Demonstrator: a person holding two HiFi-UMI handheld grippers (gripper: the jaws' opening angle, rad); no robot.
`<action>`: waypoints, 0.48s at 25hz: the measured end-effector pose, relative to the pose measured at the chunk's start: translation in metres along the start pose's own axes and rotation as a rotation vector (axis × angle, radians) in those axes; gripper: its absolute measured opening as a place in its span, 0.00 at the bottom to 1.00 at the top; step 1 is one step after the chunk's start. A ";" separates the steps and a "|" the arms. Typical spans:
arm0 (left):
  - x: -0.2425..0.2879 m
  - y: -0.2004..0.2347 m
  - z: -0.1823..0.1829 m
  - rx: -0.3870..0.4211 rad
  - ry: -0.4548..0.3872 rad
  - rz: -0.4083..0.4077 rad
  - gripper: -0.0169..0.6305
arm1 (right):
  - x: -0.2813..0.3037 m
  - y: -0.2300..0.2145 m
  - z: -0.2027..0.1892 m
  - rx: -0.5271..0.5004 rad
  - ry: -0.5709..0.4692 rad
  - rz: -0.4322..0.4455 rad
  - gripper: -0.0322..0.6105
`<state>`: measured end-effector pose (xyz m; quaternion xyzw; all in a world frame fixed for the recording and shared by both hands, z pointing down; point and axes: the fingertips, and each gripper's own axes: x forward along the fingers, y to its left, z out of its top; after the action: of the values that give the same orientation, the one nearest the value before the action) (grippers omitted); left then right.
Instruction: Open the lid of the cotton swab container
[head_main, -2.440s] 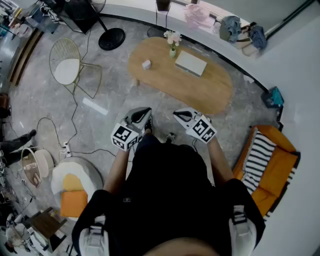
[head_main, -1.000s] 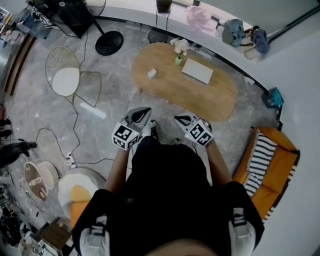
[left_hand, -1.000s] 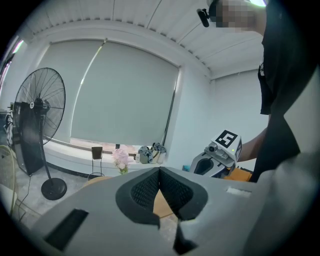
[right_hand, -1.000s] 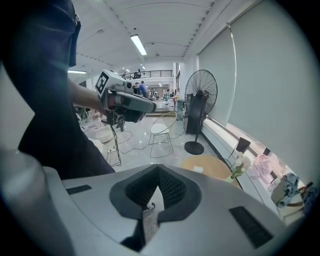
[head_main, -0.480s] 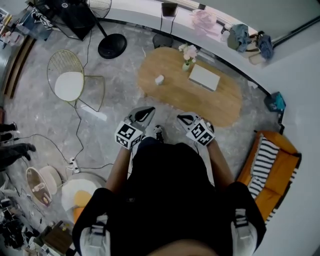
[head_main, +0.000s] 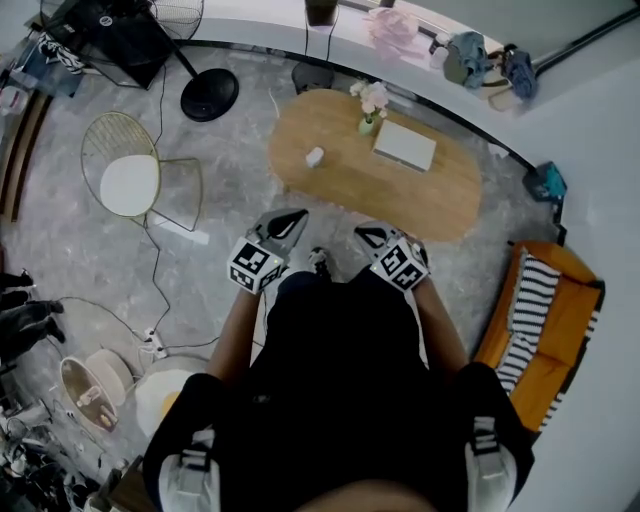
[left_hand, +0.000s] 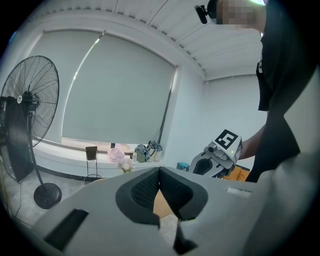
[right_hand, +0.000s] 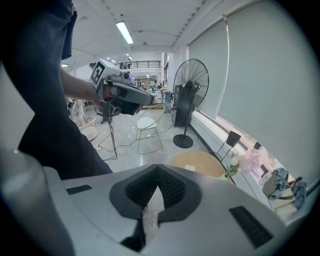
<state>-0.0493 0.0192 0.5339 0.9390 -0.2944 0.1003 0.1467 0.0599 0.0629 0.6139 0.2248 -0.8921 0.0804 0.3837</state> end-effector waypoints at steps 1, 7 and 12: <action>0.001 0.001 -0.001 -0.002 0.001 -0.004 0.03 | 0.001 0.000 0.000 0.005 0.001 -0.003 0.04; -0.003 0.009 -0.005 -0.008 0.007 -0.024 0.03 | 0.008 -0.004 0.008 -0.004 0.019 -0.014 0.04; -0.015 0.014 -0.011 -0.020 0.001 -0.002 0.03 | 0.010 -0.007 0.014 -0.016 0.011 -0.025 0.05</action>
<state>-0.0708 0.0198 0.5428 0.9376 -0.2946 0.0978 0.1566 0.0484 0.0489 0.6110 0.2322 -0.8878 0.0695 0.3913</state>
